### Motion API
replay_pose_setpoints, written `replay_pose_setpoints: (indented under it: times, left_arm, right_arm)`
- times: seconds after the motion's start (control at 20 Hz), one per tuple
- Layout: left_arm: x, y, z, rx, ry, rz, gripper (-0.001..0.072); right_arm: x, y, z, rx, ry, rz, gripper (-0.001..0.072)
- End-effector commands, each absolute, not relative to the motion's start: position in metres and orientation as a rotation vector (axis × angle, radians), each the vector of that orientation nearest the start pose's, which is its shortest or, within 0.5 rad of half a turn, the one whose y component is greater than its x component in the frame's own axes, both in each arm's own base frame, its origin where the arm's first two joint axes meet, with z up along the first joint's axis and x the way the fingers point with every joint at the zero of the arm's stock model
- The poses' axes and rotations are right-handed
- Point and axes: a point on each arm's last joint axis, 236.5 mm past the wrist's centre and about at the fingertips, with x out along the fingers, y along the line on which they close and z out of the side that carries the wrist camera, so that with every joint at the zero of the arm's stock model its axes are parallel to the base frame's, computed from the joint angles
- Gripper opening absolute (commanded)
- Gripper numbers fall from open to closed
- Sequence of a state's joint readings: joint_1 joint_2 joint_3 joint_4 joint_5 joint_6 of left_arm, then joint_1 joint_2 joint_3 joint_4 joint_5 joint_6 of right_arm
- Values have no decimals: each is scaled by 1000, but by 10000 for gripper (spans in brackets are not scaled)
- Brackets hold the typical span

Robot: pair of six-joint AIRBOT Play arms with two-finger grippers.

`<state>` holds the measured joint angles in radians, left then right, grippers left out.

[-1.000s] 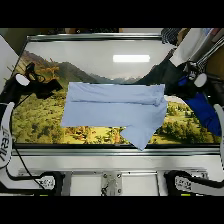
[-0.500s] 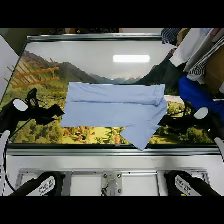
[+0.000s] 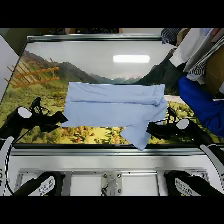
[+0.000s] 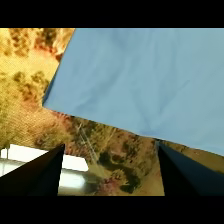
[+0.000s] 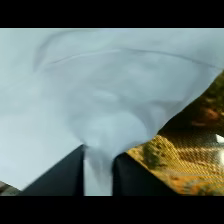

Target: Fold the clothes and pants, and hang the long-sleeved shirts on hangers.

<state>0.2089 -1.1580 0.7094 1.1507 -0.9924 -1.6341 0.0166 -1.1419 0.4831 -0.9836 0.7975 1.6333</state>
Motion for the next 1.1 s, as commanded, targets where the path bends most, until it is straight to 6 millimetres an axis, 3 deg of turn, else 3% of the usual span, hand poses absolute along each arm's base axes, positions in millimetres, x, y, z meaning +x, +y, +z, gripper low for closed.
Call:
replay_pose_setpoints:
  times: [0.0, 0.25, 0.5, 0.75, 0.95, 1.0, 1.05]
  left_arm:
    - [302, -17, -83, -693, 1381, 141, 609]
    - [295, -12, -102, -973, 1301, 403, 609]
    - [303, -14, -112, -1183, 1143, 482, 608]
    - [322, -19, -121, -1170, 1194, 464, 609]
    - [334, -45, -126, -1092, 1250, 389, 604]
    - [334, -50, -128, -1079, 1264, 377, 407]
    - [334, -53, -129, -1053, 1271, 356, 84]
  right_arm:
    - [265, 105, -121, 663, 1400, 32, 19]
    - [264, 105, -121, 662, 1406, 34, 19]
    - [263, 105, -121, 662, 1406, 34, 19]
    - [263, 105, -121, 662, 1406, 35, 19]
    - [264, 105, -120, 661, 1402, 36, 19]
    - [265, 105, -118, 661, 1395, 38, 19]
    - [266, 105, -115, 661, 1387, 41, 19]
